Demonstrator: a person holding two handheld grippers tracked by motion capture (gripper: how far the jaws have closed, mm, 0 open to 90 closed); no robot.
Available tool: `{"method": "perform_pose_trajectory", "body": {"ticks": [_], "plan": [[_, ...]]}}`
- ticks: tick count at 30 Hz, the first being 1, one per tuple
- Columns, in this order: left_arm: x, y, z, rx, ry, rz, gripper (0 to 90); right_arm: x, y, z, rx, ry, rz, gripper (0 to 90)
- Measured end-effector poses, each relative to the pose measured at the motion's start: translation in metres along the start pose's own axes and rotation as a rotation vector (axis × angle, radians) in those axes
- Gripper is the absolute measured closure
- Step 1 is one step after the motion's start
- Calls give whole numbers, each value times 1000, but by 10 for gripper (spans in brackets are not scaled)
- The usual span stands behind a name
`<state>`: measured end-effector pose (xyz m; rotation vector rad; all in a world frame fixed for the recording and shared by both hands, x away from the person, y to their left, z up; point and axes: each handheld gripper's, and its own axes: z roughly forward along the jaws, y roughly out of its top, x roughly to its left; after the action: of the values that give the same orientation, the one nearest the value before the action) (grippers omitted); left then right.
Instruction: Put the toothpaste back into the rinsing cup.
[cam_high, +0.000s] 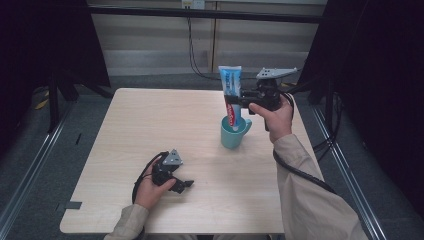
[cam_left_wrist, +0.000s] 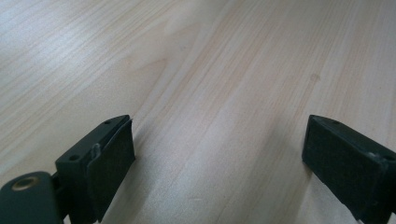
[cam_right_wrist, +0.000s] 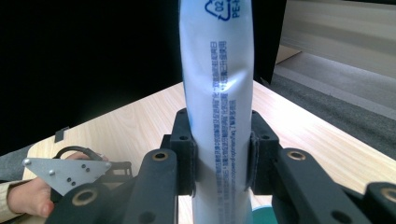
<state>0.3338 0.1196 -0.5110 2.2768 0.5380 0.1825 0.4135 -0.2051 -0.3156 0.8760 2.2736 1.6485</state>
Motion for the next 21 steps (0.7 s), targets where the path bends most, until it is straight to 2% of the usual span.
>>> {"method": "perform_pose_trajectory", "body": {"ticks": [5, 14, 21], "plan": [[0, 0, 0, 0, 1, 0, 88, -5, 1, 0, -23, -8, 13, 696], [0, 0, 0, 0, 1, 0, 88, -18, -8, 6, -29, -38, 34, 696], [0, 0, 0, -1, 0, -1, 88, -23, -14, 14, -23, -59, 17, 695]]}}
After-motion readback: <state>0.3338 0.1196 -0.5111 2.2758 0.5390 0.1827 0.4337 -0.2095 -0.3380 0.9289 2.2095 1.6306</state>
